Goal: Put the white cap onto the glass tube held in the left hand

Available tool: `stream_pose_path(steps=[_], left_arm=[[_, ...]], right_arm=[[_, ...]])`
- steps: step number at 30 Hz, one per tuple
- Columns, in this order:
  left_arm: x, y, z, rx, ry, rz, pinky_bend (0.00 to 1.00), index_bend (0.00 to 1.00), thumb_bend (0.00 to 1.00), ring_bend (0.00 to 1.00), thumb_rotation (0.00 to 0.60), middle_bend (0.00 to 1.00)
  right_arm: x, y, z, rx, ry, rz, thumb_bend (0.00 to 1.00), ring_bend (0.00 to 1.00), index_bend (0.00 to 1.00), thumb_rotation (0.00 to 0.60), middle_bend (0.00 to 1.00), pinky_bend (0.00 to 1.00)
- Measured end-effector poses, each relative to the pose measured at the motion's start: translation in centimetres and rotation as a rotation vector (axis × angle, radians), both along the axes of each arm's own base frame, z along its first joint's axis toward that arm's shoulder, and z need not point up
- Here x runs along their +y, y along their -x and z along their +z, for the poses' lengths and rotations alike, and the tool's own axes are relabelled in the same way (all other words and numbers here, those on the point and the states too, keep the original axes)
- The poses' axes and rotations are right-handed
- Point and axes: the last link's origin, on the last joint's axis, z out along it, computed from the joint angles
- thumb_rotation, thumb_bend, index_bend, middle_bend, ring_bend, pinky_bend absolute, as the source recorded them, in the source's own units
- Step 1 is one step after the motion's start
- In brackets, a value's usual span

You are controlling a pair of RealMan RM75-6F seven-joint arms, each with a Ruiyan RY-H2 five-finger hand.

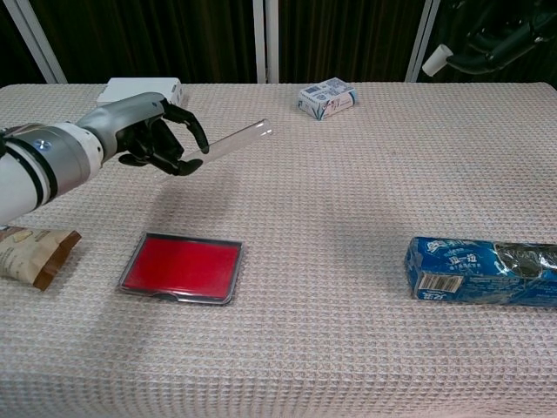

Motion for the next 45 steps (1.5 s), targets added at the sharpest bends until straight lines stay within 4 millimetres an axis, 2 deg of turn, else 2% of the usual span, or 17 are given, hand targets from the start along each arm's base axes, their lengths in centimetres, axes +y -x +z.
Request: stream_pose_path(steps=[5,11,17,21,45], left_arm=[[0.2,-0.5,-0.4,-0.032,0.016,0.011,1.0,0.6,0.53,0.94,0.6,0.95],[0.1,-1.0,-0.9,-0.091,0.045,0.03,1.0,0.6,0.53,0.94,0.6,0.95],[0.1,-1.4,-0.9,-0.117,0.048,0.027,1.0,0.6,0.54,0.94,0.6,0.95],[0.2,-1.4,-0.8,-0.134,0.052,0.033,1.0,0.6,0.54,0.94,0.6,0.95],[0.0,-1.6,-0.4,-0.197,0.072,0.038,1.0,0.6,0.54,0.94,0.6,0.95]], right_arm=[[0.4,-1.7,0.5,-0.055,-0.015,0.029,0.62,1.0,0.71,0.6,0.92,1.0],[0.4,-3.1,-2.1,-0.078,-0.068,0.051,0.62,1.0,0.71,0.6,0.92,1.0],[0.3,-5.5,-5.4,-0.09,-0.117,0.098,0.62,1.0,0.71,0.6,0.92,1.0],[0.3,-6.6,-6.6,-0.085,-0.129,0.117,0.63,1.0,0.71,0.6,0.92,1.0],[0.2,-8.8,-8.4,-0.079,-0.127,0.159,0.63,1.0,0.72,0.6,0.92,1.0]])
